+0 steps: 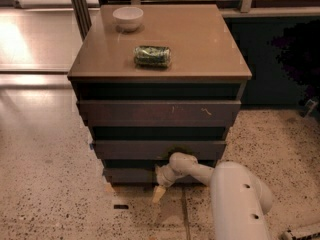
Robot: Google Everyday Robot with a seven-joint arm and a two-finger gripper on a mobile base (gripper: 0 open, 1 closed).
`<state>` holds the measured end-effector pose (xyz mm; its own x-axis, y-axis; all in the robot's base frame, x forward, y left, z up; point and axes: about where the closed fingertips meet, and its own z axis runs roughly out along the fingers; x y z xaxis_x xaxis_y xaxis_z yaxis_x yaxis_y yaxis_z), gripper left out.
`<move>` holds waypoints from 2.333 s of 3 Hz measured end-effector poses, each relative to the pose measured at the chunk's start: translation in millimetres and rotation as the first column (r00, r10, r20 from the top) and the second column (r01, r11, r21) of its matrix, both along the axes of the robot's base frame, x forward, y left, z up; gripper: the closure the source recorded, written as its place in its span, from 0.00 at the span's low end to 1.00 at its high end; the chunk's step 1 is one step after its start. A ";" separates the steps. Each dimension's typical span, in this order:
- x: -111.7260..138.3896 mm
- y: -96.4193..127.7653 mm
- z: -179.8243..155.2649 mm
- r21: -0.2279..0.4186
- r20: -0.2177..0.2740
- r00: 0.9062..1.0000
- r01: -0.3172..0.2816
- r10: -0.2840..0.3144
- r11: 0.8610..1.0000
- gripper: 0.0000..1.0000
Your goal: Open bottom drawer
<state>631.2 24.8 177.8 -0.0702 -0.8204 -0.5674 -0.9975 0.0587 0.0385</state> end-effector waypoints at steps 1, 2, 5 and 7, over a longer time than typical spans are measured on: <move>-3.0 -0.7 2.8 0.002 -0.005 1.000 0.001 -0.001 1.000 0.00; -13.4 -3.3 3.9 0.009 -0.022 1.000 0.005 -0.005 1.000 0.00; -51.9 -4.5 -2.3 0.072 -0.064 0.998 0.004 0.000 0.997 0.00; -71.0 -6.2 2.9 0.070 -0.086 0.996 0.007 -0.001 0.998 0.00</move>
Offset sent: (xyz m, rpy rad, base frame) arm -0.0487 -0.0164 0.0045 0.0322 0.0764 -0.0248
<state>560.2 18.6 180.7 -0.1241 -0.7785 -0.6153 -0.9902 0.0567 0.1280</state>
